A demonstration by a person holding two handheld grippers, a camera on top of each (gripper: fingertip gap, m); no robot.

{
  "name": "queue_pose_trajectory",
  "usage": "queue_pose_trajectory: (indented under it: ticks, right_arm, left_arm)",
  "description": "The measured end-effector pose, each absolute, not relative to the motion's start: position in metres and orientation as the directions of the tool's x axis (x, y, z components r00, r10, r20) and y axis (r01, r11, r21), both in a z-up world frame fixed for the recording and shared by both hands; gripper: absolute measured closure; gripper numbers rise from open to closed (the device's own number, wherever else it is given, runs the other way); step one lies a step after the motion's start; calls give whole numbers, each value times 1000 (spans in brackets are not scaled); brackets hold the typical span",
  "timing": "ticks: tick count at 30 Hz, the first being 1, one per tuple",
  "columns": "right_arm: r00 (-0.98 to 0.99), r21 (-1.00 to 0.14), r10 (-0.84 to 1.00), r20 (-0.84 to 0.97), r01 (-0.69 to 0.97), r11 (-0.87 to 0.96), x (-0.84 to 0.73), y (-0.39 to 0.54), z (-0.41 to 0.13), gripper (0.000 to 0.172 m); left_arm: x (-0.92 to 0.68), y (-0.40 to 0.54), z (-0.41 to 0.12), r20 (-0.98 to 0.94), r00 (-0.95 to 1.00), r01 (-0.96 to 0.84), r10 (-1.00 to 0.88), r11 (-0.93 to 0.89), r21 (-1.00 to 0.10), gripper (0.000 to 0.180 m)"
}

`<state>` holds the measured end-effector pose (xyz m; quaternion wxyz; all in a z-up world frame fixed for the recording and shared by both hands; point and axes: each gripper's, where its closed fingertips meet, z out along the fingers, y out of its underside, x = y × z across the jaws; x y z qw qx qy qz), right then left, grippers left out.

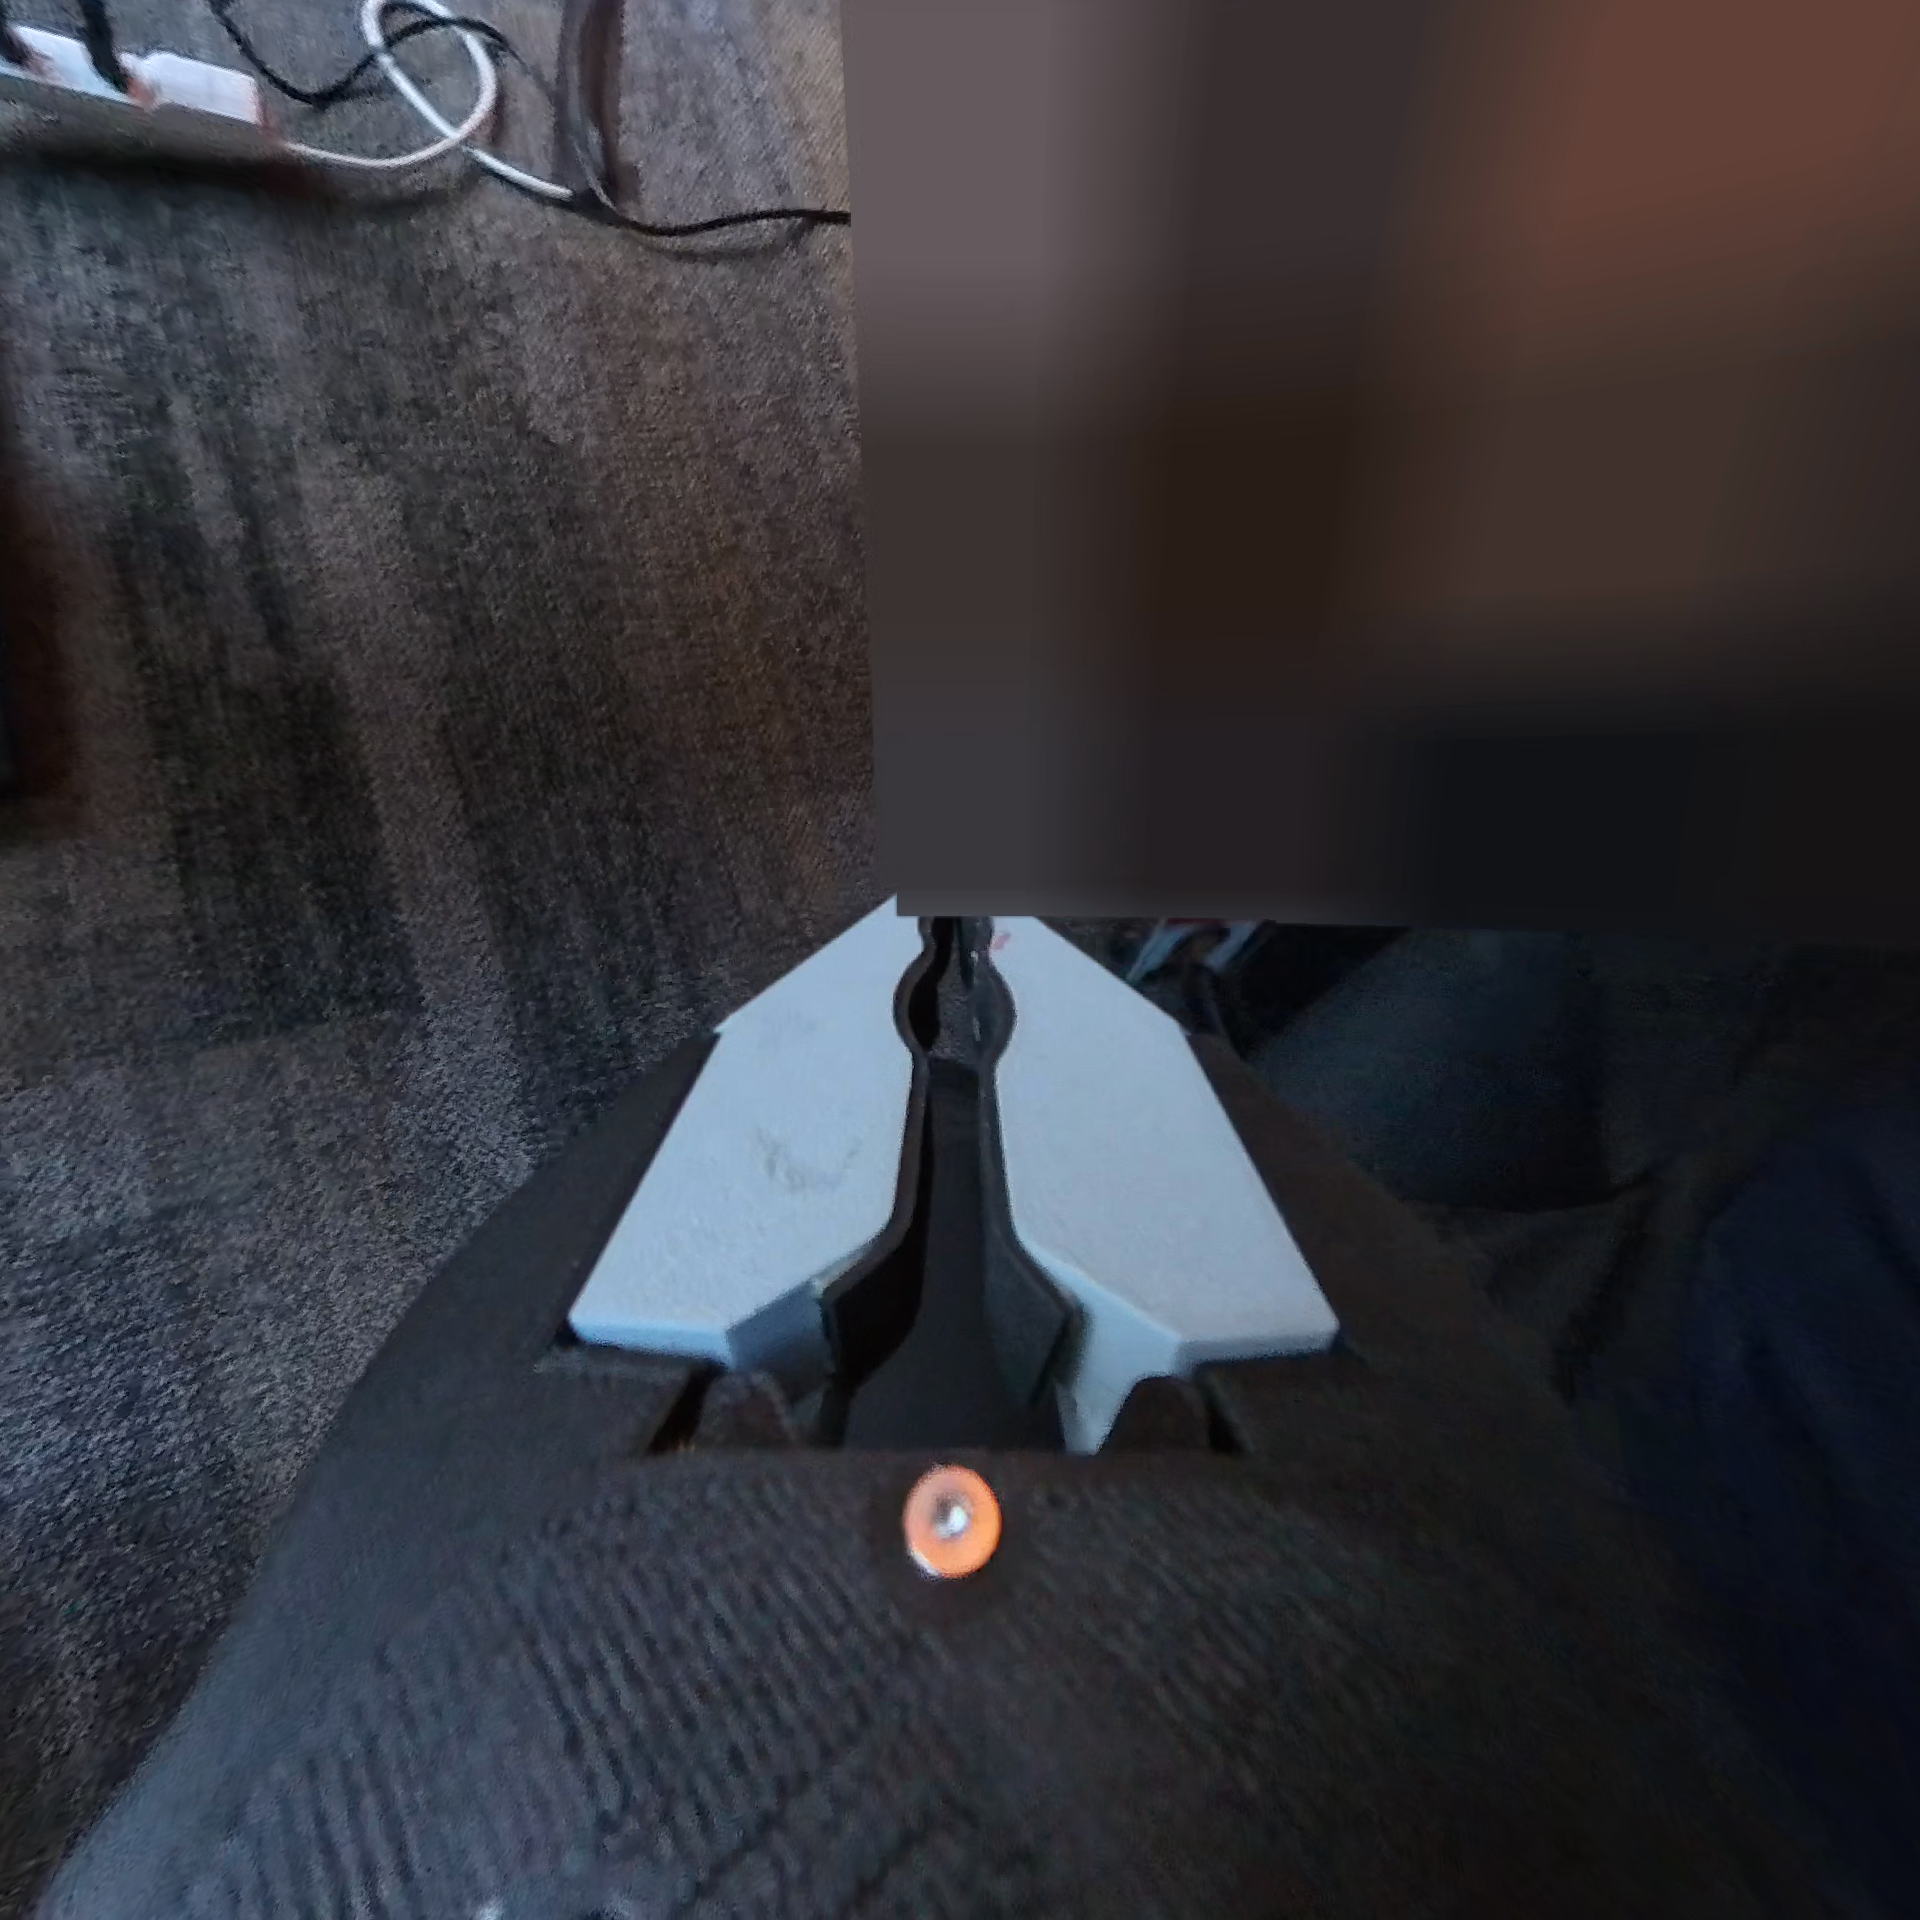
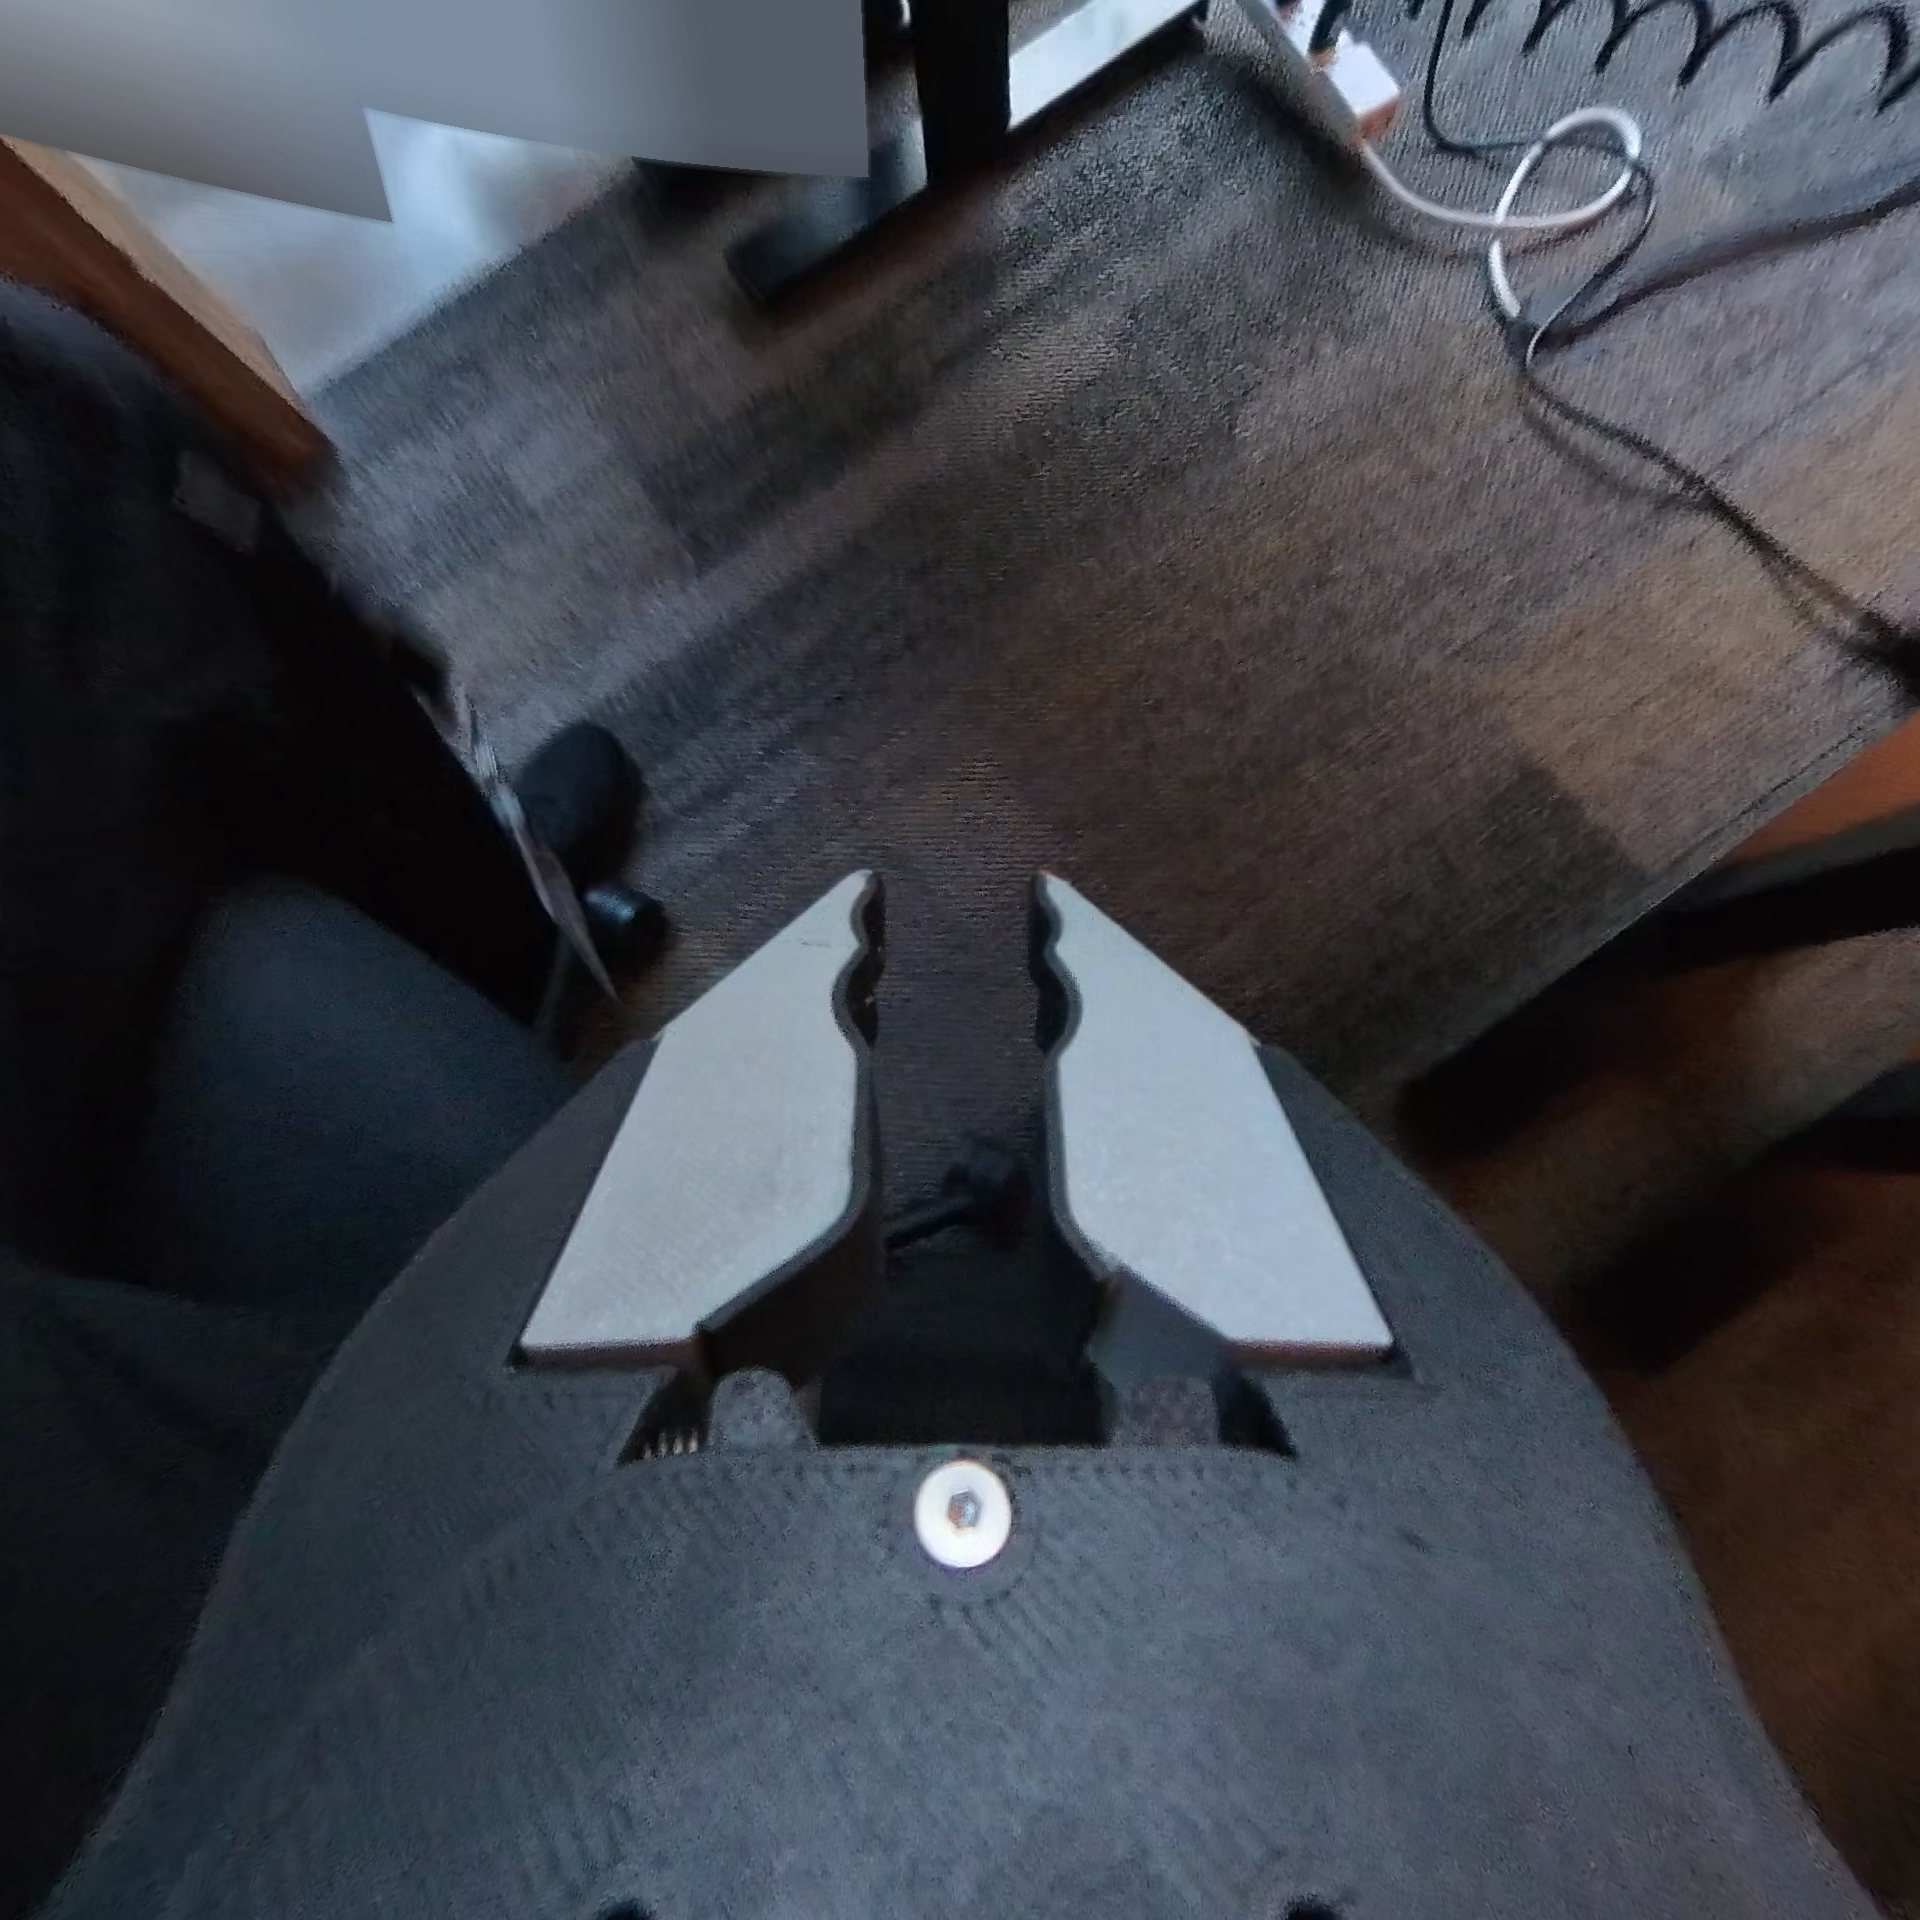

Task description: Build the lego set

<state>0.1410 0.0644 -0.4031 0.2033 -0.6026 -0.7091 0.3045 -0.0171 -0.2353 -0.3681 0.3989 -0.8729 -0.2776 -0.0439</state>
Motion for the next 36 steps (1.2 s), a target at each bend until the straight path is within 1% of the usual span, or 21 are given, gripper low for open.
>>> queue_pose_trajectory:
  ticks: [2,4,7,10,14,20,23,25,27,32,34,36]
  right_arm:
    - [-242,-625,970,-23,761,176,133,62,-412,148]
    - [-278,-568,959,-49,798,202,130,55,-418,148]
    - [-284,-484,953,-105,852,201,129,52,-426,149]
    - [-248,-397,956,-156,902,170,132,50,-429,150]
    - [-186,-318,964,-191,941,119,125,53,-425,149]
    - [-195,-205,961,-193,966,155,130,59,-408,149]
    - [-273,-158,944,-183,956,246,135,63,-374,150]
    - [-330,-154,924,-192,940,304,126,62,-340,151]
    - [-380,-183,909,-171,919,349,105,63,-298,150]
    - [-399,-270,911,-105,893,360,56,47,-193,146]
    - [-410,-305,911,-43,874,378,40,38,-162,143]
    - [-395,-336,918,18,863,378,25,29,-146,141]
  left_arm:
    - [-22,-244,-374,284,833,525,474,-519,-674,180]
    - [-21,-255,-384,270,821,533,502,-509,-676,180]
    - [-11,-272,-403,252,799,557,546,-515,-651,180]
    - [-20,-299,-408,150,773,552,616,-539,-636,180]
    - [-19,-315,-412,207,706,655,678,-512,-555,180]
    - [-12,-321,-422,284,633,750,720,-478,-458,180]
    - [-19,-327,-409,305,596,785,743,-461,-414,180]
    - [-27,-335,-389,312,576,801,756,-447,-397,180]
    - [-32,-343,-365,338,557,819,759,-432,-378,180]
    - [-20,-366,-322,393,571,820,721,-475,-321,180]
    - [-15,-376,-314,426,587,810,688,-508,-294,180]
    - [-15,-385,-315,467,620,780,631,-561,-277,180]
